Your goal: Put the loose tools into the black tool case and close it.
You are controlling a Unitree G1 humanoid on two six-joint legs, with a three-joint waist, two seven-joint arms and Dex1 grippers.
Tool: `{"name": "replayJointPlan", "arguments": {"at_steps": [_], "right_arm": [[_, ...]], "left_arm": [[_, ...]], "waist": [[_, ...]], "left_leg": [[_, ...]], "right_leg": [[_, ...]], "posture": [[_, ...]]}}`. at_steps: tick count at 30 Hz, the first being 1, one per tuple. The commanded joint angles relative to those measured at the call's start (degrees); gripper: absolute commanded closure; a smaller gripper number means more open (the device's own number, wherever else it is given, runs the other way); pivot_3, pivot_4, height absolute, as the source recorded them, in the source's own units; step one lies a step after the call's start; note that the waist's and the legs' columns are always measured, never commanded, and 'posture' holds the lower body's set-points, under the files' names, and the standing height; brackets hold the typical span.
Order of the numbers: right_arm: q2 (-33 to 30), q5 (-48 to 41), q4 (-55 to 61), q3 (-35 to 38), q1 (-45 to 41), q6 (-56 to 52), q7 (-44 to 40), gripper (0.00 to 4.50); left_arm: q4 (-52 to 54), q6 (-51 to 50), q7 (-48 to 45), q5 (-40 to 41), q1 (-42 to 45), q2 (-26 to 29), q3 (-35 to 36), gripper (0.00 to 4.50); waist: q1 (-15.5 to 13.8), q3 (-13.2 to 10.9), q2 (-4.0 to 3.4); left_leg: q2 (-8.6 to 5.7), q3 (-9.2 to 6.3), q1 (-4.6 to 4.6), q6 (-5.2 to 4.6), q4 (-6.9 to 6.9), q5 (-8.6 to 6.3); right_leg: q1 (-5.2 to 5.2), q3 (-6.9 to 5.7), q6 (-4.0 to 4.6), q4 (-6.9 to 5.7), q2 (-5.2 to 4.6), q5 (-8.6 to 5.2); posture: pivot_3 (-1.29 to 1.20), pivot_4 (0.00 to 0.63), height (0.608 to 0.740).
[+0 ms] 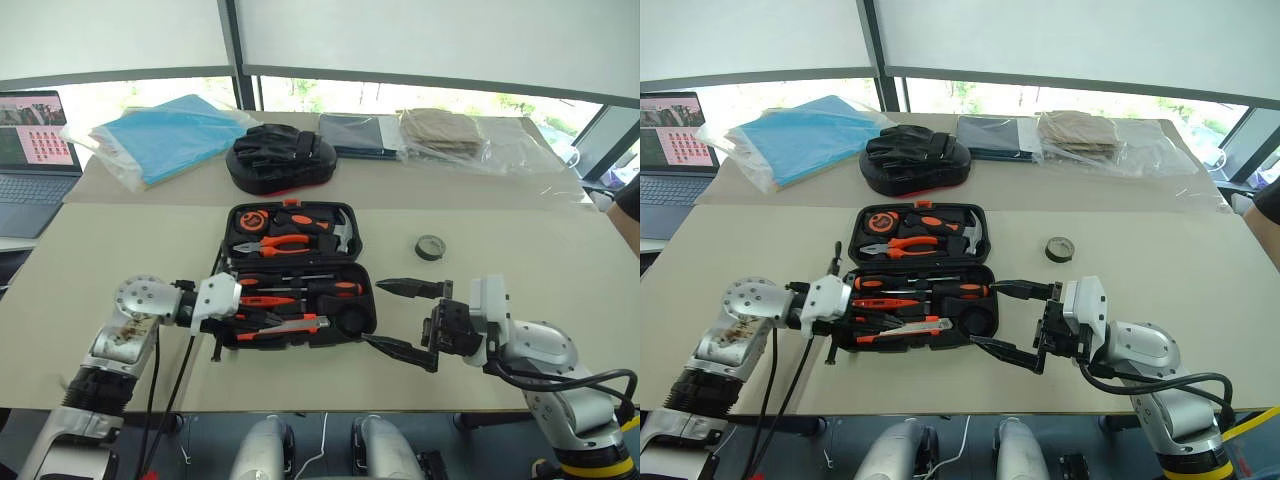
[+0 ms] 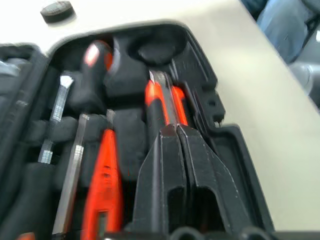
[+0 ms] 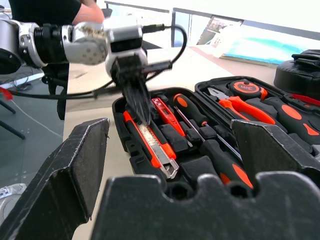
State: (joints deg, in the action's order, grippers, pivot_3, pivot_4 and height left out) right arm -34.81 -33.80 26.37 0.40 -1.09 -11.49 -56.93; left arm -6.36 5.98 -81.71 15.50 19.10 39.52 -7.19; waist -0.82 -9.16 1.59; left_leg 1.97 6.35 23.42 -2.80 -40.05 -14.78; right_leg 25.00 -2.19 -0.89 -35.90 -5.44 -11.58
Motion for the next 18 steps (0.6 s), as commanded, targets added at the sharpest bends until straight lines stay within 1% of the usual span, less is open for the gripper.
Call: {"name": "replayJointPlan", "arguments": {"at_steps": [1, 6, 9, 10, 13, 16, 18], "right_arm": [[0.27, 0.03, 0.57, 0.70, -0.43, 1.00, -0.01, 0.00], [0.32, 0.04, 0.97, 0.68, -0.18, 0.87, 0.31, 0.00], [0.51, 0.00, 1.37, 0.41, -0.08, 0.74, 0.57, 0.00], [0.57, -0.01, 1.44, 0.36, -0.06, 0.70, 0.63, 0.00], [0.67, -0.06, 1.52, 0.41, -0.10, 0.59, 0.62, 0.00], [0.72, -0.10, 1.62, 0.38, -0.24, 0.45, 0.73, 0.00], [0.73, -0.09, 1.84, 0.35, -0.18, 0.38, 0.95, 0.00]], "left_arm": [[0.19, 0.33, 1.83, -1.79, 0.09, -0.28, -1.03, 4.48], [-0.91, -2.23, 5.29, -4.47, 0.04, -0.06, -1.91, 4.48], [-0.78, -7.26, 7.31, -4.69, -0.36, -0.20, -2.51, 4.48], [-0.41, -9.27, 7.49, -4.84, -0.71, 0.17, -3.10, 4.48], [0.68, -13.59, 7.44, -6.76, -1.99, 2.02, -5.42, 4.48], [0.89, -14.10, 8.44, -8.61, -2.76, 2.97, -7.19, 4.48], [1.98, -13.00, 9.17, -8.43, -3.17, 2.38, -7.49, 4.48]], "waist": [[-0.02, 0.00, 0.00], [-0.20, 0.01, -0.01], [-0.36, 0.02, -0.03], [-0.33, 0.02, -0.03], [-0.26, 0.05, -0.08], [0.00, 0.14, -0.19], [0.06, 0.34, -0.42]], "left_leg": [[0.00, 0.00, -0.01, 0.00, 0.00, 0.00], [-0.01, -0.01, -0.18, 0.00, -0.01, 0.00], [0.02, -0.02, -0.33, 0.00, -0.01, 0.00], [0.02, -0.03, -0.39, 0.00, -0.01, 0.01], [0.08, -0.03, -0.60, 0.01, 0.01, 0.01], [0.10, -0.02, -0.73, 0.02, 0.11, 0.00], [0.09, -0.01, -0.84, 0.02, 0.18, 0.00]], "right_leg": [[-0.01, 0.00, 0.00, -0.01, 0.00, 0.00], [-0.17, 0.00, -0.01, -0.01, -0.02, 0.00], [-0.33, 0.00, -0.07, 0.00, -0.03, -0.04], [-0.38, 0.00, -0.27, 0.00, -0.03, -0.18], [-0.58, 0.00, -0.29, 0.02, -0.03, -0.21], [-0.67, 0.00, -0.16, 0.04, -0.04, -0.30], [-0.74, 0.01, -0.15, 0.07, -0.05, -0.31]], "posture": [[0.00, 0.150, 0.740], [0.00, 0.150, 0.740], [0.00, 0.150, 0.740], [0.00, 0.150, 0.740], [0.00, 0.150, 0.740], [0.00, 0.150, 0.740], [0.00, 0.150, 0.740]]}}
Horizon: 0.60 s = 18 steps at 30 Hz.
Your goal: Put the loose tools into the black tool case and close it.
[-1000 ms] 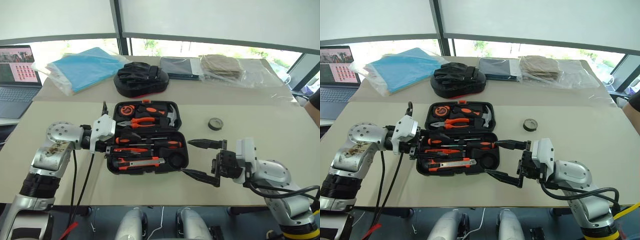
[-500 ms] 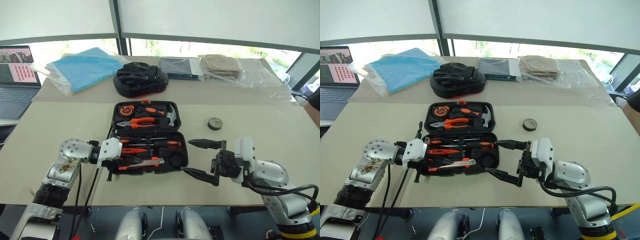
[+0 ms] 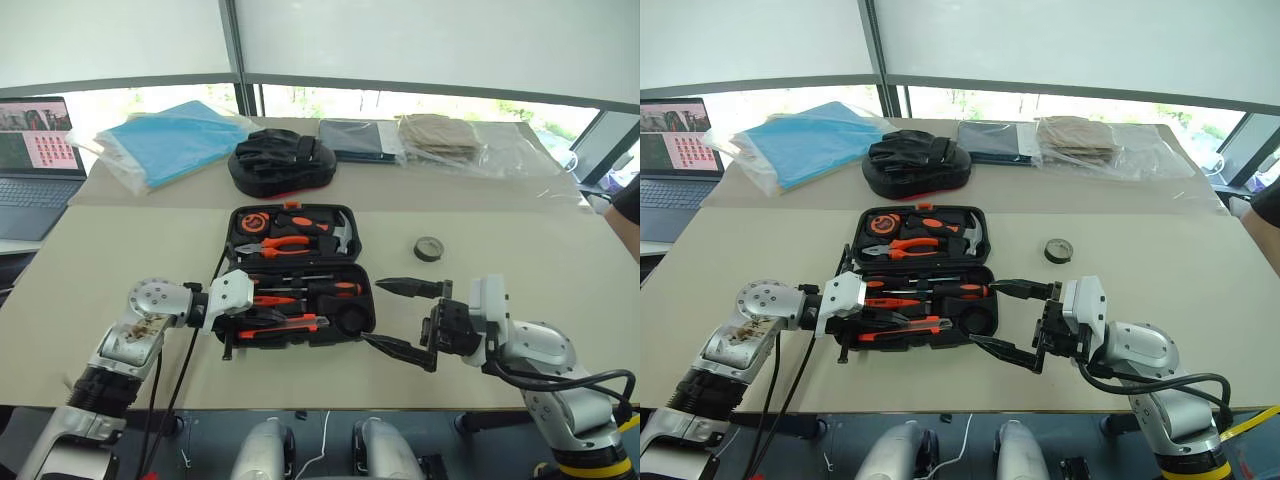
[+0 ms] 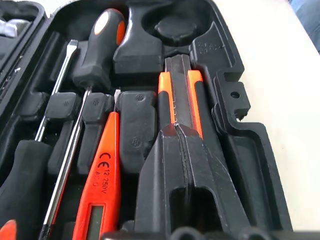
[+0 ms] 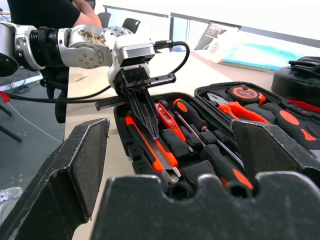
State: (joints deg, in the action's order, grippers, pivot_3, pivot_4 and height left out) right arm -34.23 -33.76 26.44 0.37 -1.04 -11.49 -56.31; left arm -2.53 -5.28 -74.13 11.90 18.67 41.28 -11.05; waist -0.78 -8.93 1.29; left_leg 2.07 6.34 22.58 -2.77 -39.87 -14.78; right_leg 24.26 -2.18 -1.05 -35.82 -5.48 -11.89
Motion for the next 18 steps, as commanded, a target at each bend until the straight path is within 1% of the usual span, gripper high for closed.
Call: {"name": "replayJointPlan", "arguments": {"at_steps": [1, 4, 8, 9, 10, 12, 14, 18], "right_arm": [[0.11, -0.07, 1.86, 0.49, -0.10, 0.35, 0.55, 0.00], [-0.32, -0.05, 1.93, 1.50, 0.67, 0.37, 0.94, 0.00], [-1.89, -0.06, 1.92, 5.08, 3.20, 0.84, 1.16, 0.00], [-2.41, -0.20, 1.88, 6.67, 4.24, 1.07, 1.35, 0.00], [-2.86, -0.54, 1.85, 8.43, 5.41, 1.04, 1.53, 0.00], [-3.40, -1.93, 1.94, 12.06, 8.21, 0.88, 1.55, 0.00], [-3.45, -1.66, 1.77, 15.30, 11.30, 1.89, 1.87, 0.00], [-2.34, 0.58, 0.49, 20.17, 17.87, 4.62, 2.63, 0.00]], "left_arm": [[-0.84, -2.29, 2.18, -3.51, -2.78, -0.20, -2.91, 4.48], [1.08, -2.78, 3.11, 0.75, -2.41, -1.93, 0.04, 4.48], [4.30, -2.32, 1.63, 7.49, -2.21, -2.02, 5.54, 4.48], [5.76, -4.18, 2.68, 9.64, -2.24, -1.73, 7.82, 4.09], [7.27, -6.60, 2.93, 12.89, -2.29, -1.33, 10.25, 3.96], [9.69, -9.41, 3.00, 16.57, -3.36, 0.38, 14.16, 3.43], [10.72, -11.38, 3.28, 17.98, -4.82, 2.80, 17.56, 2.64], [8.13, -8.32, 2.23, 18.02, -8.17, 6.34, 23.90, 1.19]], "waist": [[0.00, 0.21, -0.27], [-0.21, 0.30, -0.41], [-0.32, 0.27, -0.36], [-0.23, 0.25, -0.33], [-0.18, 0.24, -0.31], [-0.20, 0.18, -0.20], [-0.06, 0.18, -0.20], [0.14, 0.18, -0.20]], "left_leg": [[-0.01, 0.01, -0.04, 0.00, 0.03, 0.00], [-0.02, 0.03, -0.09, 0.00, 0.05, 0.00], [-0.03, 0.02, 0.10, 0.00, 0.02, 0.00], [-0.03, 0.03, 0.25, 0.00, 0.01, 0.00], [-0.03, 0.02, 0.34, -0.01, 0.00, 0.00], [-0.03, -0.02, 0.56, -0.01, -0.01, 0.00], [-0.04, -0.03, 0.70, -0.01, 0.00, 0.01], [-0.06, 0.00, 0.67, 0.00, 0.08, -0.02]], "right_leg": [[-0.03, 0.01, 0.00, 0.02, -0.02, 0.00], [-0.05, 0.01, 0.16, 0.01, -0.05, -0.11], [0.08, 0.01, 0.16, 0.02, -0.05, -0.12], [0.21, 0.01, 0.16, 0.03, -0.05, -0.10], [0.30, 0.01, 0.06, 0.03, -0.05, 0.00], [0.49, -0.01, 0.00, 0.01, -0.03, 0.19], [0.66, 0.01, 0.15, -0.01, -0.01, 0.28], [0.67, 0.02, 0.10, 0.00, 0.01, 0.20]], "posture": [[0.00, 0.150, 0.740], [0.00, 0.150, 0.740], [0.00, 0.150, 0.740], [0.00, 0.150, 0.740], [0.00, 0.150, 0.740], [0.00, 0.150, 0.740], [0.00, 0.150, 0.740], [0.00, 0.150, 0.740]]}}
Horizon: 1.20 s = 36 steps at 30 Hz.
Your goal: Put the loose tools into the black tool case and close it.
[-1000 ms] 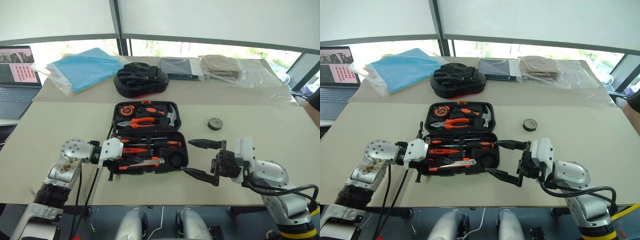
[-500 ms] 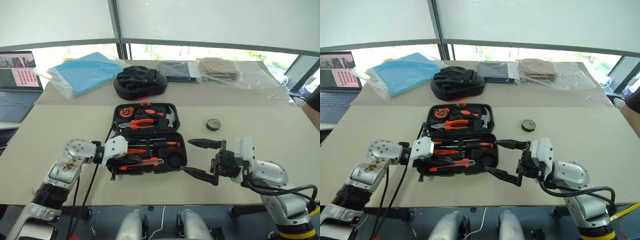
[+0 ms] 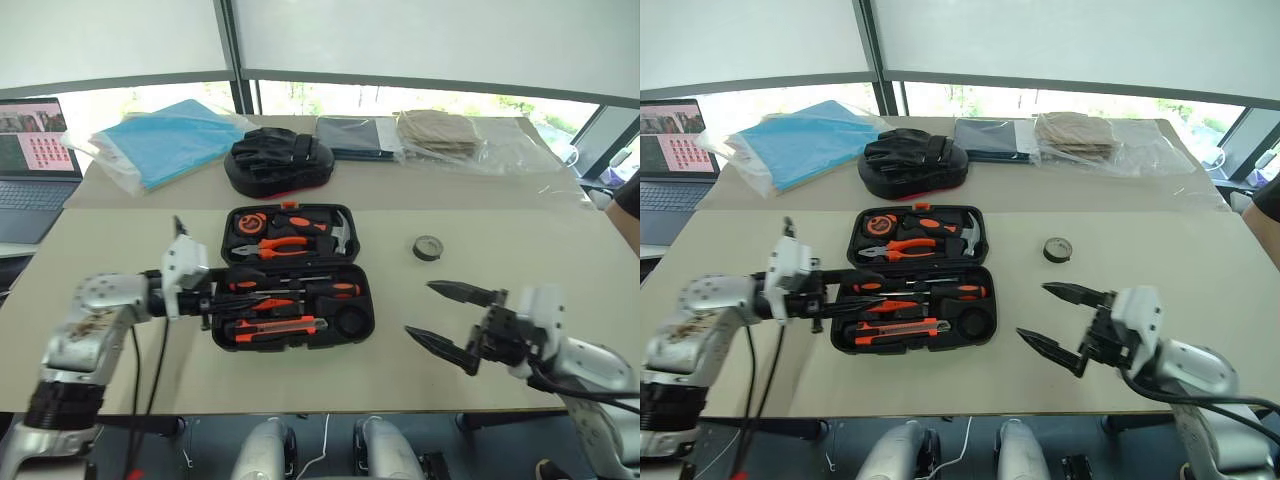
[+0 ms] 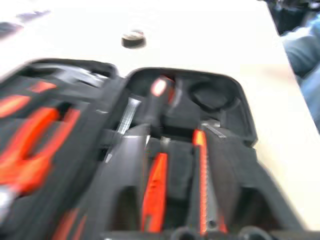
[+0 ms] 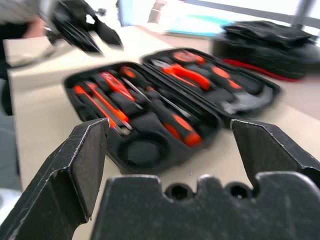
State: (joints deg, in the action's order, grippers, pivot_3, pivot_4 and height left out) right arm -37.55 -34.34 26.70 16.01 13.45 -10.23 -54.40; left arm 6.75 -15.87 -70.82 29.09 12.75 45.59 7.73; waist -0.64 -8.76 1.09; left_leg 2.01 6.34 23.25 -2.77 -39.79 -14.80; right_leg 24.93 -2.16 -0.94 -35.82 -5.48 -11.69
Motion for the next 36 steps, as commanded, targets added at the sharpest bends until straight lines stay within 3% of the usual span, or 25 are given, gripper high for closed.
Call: {"name": "replayJointPlan", "arguments": {"at_steps": [1, 3, 7, 11, 17, 23, 28, 31, 35, 36], "right_arm": [[1.49, 2.53, -0.78, 5.49, 5.03, 4.81, 1.11, 0.00], [2.20, 4.31, -2.60, 6.58, 6.66, 6.96, 1.49, 0.00], [-0.11, 7.15, -3.59, 5.64, 5.35, 4.05, 3.36, 0.00], [-4.78, 12.01, -7.65, 1.64, -5.09, -1.06, 6.65, 0.00], [-12.05, 22.47, -25.93, -15.08, -33.17, -11.58, 2.07, 0.00], [-10.38, 30.97, -48.88, -26.84, -51.79, -9.51, -5.73, 0.00], [-6.47, 35.59, -63.74, -30.59, -61.24, -2.22, -8.06, 0.00], [-5.27, 37.43, -67.38, -31.97, -63.45, 1.31, -9.98, 0.61], [-4.28, 39.46, -70.19, -32.27, -65.61, 4.01, -9.84, 2.05], [-4.14, 39.95, -70.80, -32.41, -66.03, 4.49, -9.84, 2.05]], "left_arm": [[-3.18, 4.49, -2.77, 0.91, -3.72, 2.75, 7.07, 0.82], [-6.85, 8.56, -5.48, 0.53, -6.31, 3.55, 9.54, 0.08], [-11.74, 14.11, -7.83, 1.04, -8.38, 2.56, 12.33, 0.03], [-11.45, 11.69, -7.84, 3.99, -8.32, 1.67, 13.14, 0.03], [-8.44, 8.38, -5.71, 6.95, -5.29, -1.18, 11.47, 0.03], [-7.19, 7.99, -4.35, 6.57, -2.08, -4.08, 8.59, 0.03], [-5.47, 9.05, -3.68, 6.97, -1.27, -6.17, 7.64, 0.03], [-4.72, 9.73, -3.57, 6.92, -1.68, -6.62, 7.97, 0.00], [-4.26, 9.89, -4.00, 6.82, -3.13, -6.63, 8.13, 0.00], [-4.35, 9.91, -4.05, 6.83, -3.26, -6.66, 8.14, 0.00]], "waist": [[0.00, 0.00, 0.00], [0.04, 0.00, 0.00], [-0.03, -0.01, 0.01], [0.11, -0.04, 0.05], [0.41, -0.09, 0.09], [0.07, -0.10, 0.11], [0.80, -0.11, 0.11], [1.11, -0.11, 0.11], [1.46, -0.11, 0.11], [1.49, -0.11, 0.11]], "left_leg": [[0.00, 0.00, 0.01, 0.00, 0.00, 0.00], [0.02, 0.02, 0.00, 0.01, 0.00, 0.00], [0.04, 0.07, -0.03, 0.03, -0.03, 0.00], [0.04, 0.14, -0.02, 0.06, -0.07, 0.02], [0.03, 0.16, 0.05, 0.06, -0.06, 0.07], [-0.04, 0.12, 0.22, 0.02, 0.02, 0.01], [-0.09, 0.17, 0.37, -0.07, -0.03, -0.04], [-0.08, 0.15, 0.38, -0.07, -0.03, -0.04], [-0.08, 0.16, 0.35, -0.05, -0.03, -0.03], [-0.07, 0.16, 0.35, -0.05, -0.03, -0.03]], "right_leg": [[0.01, 0.00, -0.18, 0.01, 0.01, -0.12], [0.02, 0.00, -0.30, 0.01, 0.02, -0.21], [0.06, 0.00, 0.06, 0.00, -0.06, -0.40], [0.13, 0.00, 0.12, -0.01, -0.19, -0.29], [0.22, 0.00, 0.41, -0.04, -0.14, -0.11], [0.28, -0.11, 0.22, 0.04, 0.00, 0.10], [0.30, -0.08, 0.07, 0.16, -0.02, 0.16], [0.28, -0.09, 0.04, 0.16, -0.02, 0.17], [0.28, -0.08, 0.04, 0.12, -0.03, 0.17], [0.29, -0.08, 0.04, 0.10, -0.03, 0.17]], "posture": [[0.00, 0.150, 0.740], [0.00, 0.150, 0.740], [0.00, 0.150, 0.740], [0.00, 0.150, 0.740], [0.00, 0.150, 0.740], [0.00, 0.150, 0.740], [0.00, 0.150, 0.740], [0.00, 0.150, 0.740], [0.00, 0.150, 0.740], [0.00, 0.150, 0.740]]}}
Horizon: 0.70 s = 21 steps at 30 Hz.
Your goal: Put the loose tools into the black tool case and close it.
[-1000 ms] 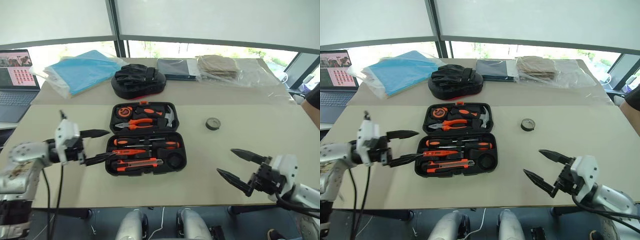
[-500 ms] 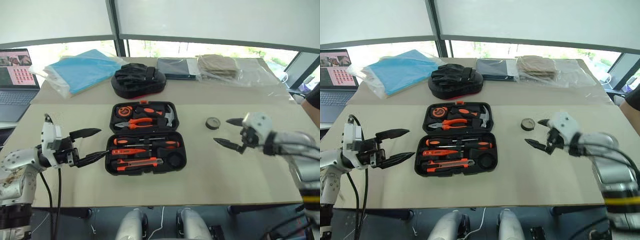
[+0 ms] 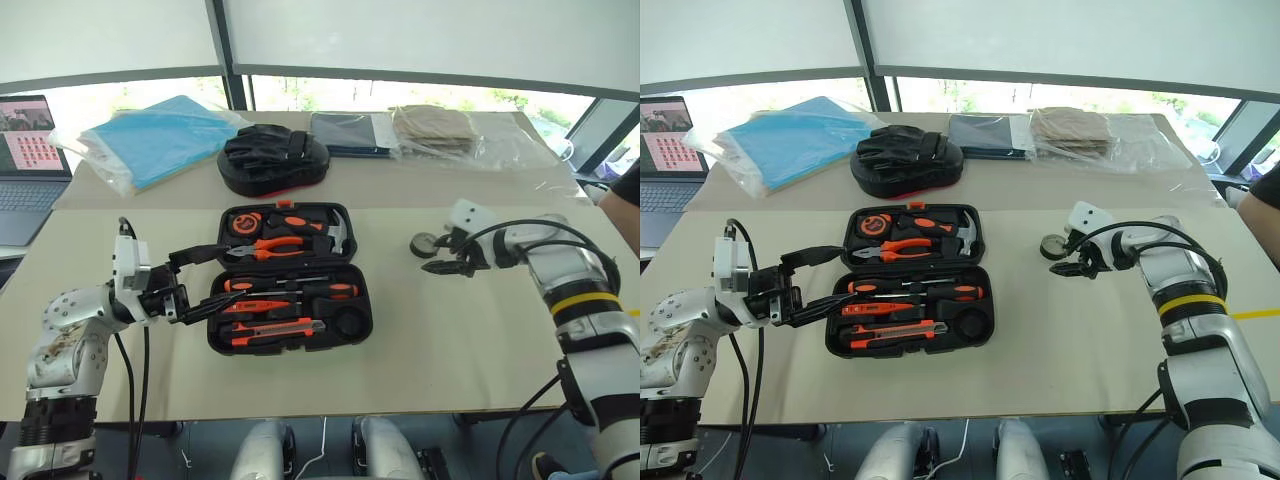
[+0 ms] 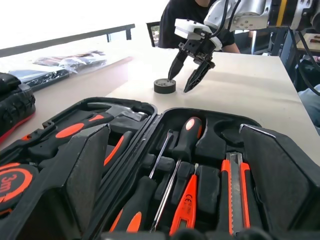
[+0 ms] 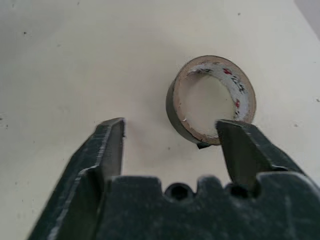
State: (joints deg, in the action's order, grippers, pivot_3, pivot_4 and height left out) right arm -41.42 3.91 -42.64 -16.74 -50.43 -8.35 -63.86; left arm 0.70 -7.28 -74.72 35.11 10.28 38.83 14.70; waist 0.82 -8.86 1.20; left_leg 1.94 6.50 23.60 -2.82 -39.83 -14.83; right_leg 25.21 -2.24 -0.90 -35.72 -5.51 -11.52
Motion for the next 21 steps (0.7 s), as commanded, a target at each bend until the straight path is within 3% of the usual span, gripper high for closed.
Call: {"name": "replayJointPlan", "arguments": {"at_steps": [1, 9, 14, 16, 17, 19, 21], "right_arm": [[0.04, 2.20, -2.04, 0.28, -2.73, 3.61, 0.10, 2.05], [2.89, 5.77, -6.86, -0.94, -5.85, 4.38, -0.05, 2.05], [3.62, 6.31, -8.50, -0.63, -7.18, 5.95, -1.92, 3.14], [3.39, 5.99, -8.21, -0.10, -7.37, 6.94, -2.74, 4.05], [3.18, 5.12, -7.27, 0.34, -7.19, 7.63, -4.38, 4.29], [2.78, 1.98, -2.94, 1.35, -5.96, 8.52, -10.06, 4.46], [2.20, -3.71, 8.45, 2.29, -3.03, 5.33, -17.71, 4.46]], "left_arm": [[1.54, 1.50, -0.32, 0.80, -0.99, 0.07, 1.20, 0.00], [0.32, 2.71, -1.62, 0.50, -0.89, 0.03, 0.47, 0.00], [0.23, 2.17, -3.47, 1.38, -1.00, 0.06, 0.04, 0.00], [0.17, 2.51, -3.62, 1.24, -1.32, -0.10, 0.14, 0.00], [0.20, 2.69, -3.66, 1.13, -1.54, -0.16, 0.18, 0.00], [0.29, 2.76, -3.78, 0.98, -2.01, -0.12, 0.20, 0.00], [0.22, 2.89, -4.19, 0.71, -2.65, 0.17, 0.19, 0.00]], "waist": [[0.04, 0.00, 0.00], [0.03, -0.01, -0.01], [0.04, -0.01, -0.02], [0.11, -0.01, -0.02], [0.13, -0.01, -0.02], [0.14, -0.02, -0.04], [0.16, -0.03, -0.05]], "left_leg": [[0.00, 0.00, -0.01, 0.02, 0.00, 0.01], [0.01, 0.00, -0.07, 0.07, 0.00, 0.04], [0.00, 0.01, -0.07, 0.08, 0.00, 0.05], [0.00, 0.00, -0.07, 0.09, 0.01, 0.05], [0.00, 0.00, -0.07, 0.09, 0.01, 0.05], [0.01, 0.00, -0.08, 0.09, 0.01, 0.05], [0.01, 0.00, -0.08, 0.09, 0.02, 0.05]], "right_leg": [[0.00, 0.00, 0.00, -0.01, 0.00, 0.00], [0.00, 0.00, 0.02, -0.11, -0.01, 0.01], [-0.01, 0.00, 0.03, -0.11, -0.02, 0.01], [0.00, 0.00, 0.03, -0.11, -0.02, 0.01], [0.00, 0.00, 0.03, -0.11, -0.01, 0.01], [0.00, 0.00, 0.03, -0.11, -0.01, 0.01], [0.00, 0.00, 0.03, -0.12, -0.01, 0.01]], "posture": [[0.00, 0.150, 0.740], [0.00, 0.150, 0.740], [0.00, 0.150, 0.740], [0.00, 0.150, 0.740], [0.00, 0.150, 0.740], [0.00, 0.150, 0.740], [0.00, 0.150, 0.740]]}}
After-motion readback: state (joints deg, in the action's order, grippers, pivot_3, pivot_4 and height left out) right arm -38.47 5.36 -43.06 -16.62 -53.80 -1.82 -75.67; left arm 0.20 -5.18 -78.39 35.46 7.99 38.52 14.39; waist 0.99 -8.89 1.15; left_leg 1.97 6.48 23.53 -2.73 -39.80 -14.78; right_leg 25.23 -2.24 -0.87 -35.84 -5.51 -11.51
